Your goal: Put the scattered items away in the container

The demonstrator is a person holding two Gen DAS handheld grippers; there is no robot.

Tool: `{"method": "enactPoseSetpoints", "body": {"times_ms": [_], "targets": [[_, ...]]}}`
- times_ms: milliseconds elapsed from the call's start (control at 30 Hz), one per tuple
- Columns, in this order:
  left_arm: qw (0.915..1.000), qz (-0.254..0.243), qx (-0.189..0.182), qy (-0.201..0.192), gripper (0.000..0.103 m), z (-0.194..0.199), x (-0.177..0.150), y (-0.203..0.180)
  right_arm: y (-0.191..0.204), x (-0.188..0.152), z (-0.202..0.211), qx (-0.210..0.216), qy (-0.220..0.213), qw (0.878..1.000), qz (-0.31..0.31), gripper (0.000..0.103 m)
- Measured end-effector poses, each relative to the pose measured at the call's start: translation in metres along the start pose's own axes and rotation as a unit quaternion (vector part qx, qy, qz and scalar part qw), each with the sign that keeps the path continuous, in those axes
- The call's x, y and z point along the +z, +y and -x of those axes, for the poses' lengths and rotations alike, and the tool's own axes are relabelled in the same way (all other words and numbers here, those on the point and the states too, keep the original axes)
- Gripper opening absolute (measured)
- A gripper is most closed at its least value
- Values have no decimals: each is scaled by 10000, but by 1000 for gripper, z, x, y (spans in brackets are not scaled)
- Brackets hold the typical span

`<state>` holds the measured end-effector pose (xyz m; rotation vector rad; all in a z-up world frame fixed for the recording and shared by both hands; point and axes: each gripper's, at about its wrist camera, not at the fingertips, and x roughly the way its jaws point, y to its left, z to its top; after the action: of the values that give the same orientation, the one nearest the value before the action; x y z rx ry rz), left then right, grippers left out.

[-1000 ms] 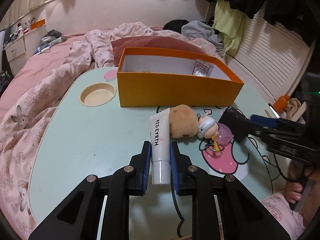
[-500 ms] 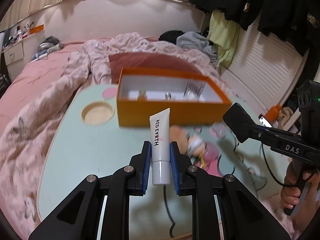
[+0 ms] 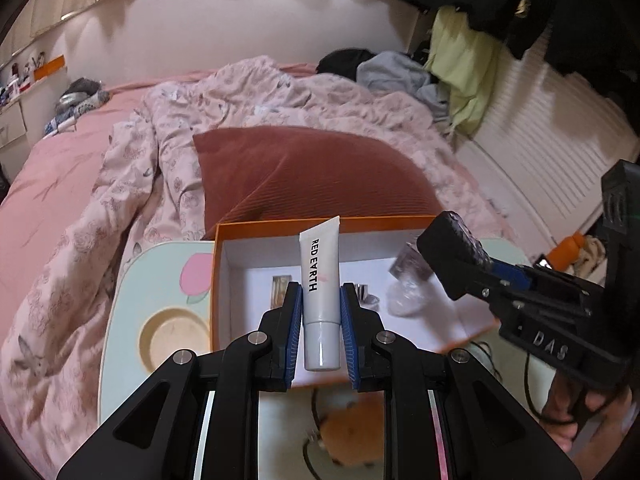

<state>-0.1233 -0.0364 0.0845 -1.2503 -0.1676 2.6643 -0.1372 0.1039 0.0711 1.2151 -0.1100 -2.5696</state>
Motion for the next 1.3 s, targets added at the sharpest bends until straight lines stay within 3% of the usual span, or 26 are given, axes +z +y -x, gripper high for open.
{"method": "enactPoseSetpoints", "body": {"times_ms": [200, 333, 433, 500, 567, 733, 867, 1133, 1200, 1267, 1300], "targets": [[9996, 88, 75, 243, 23, -27, 8, 4, -8, 7, -16, -213, -34, 9996, -204, 30], [9984, 418, -205, 326, 23, -26, 5, 11, -12, 6, -4, -100, -233, 9992, -307, 48], [9991, 386, -121, 160, 42, -13, -1, 10, -9, 0, 10, -118, -348, 9991, -224, 50], [9994, 335, -2, -58, 63, 2, -7, 7, -7, -7, 21, -64, -374, 9992, -158, 50], [9991, 284, 157, -261, 70, 20, -18, 2, -4, -19, 37, -17, -393, 9992, -58, 52], [9991, -139, 162, -378, 70, 57, -55, -15, 6, -71, 75, -84, -296, 9991, 302, 64], [9981, -368, 263, -411, 71, 76, -100, -26, 7, -124, 86, -261, 18, 9985, 485, 65], [9986, -85, 493, 142, 71, 51, -170, -26, 1, -174, 65, -713, 585, 9948, 442, 66], [9978, -30, 597, 283, 71, 42, -175, -25, 2, -176, 62, -849, 610, 9933, 491, 72], [9970, -37, 750, 208, 72, 41, -178, -27, 2, -179, 59, -953, 630, 9921, 523, 93], [9962, -58, 845, 184, 82, 40, -180, -29, 2, -181, 57, -935, 660, 9921, 516, 99]]}}
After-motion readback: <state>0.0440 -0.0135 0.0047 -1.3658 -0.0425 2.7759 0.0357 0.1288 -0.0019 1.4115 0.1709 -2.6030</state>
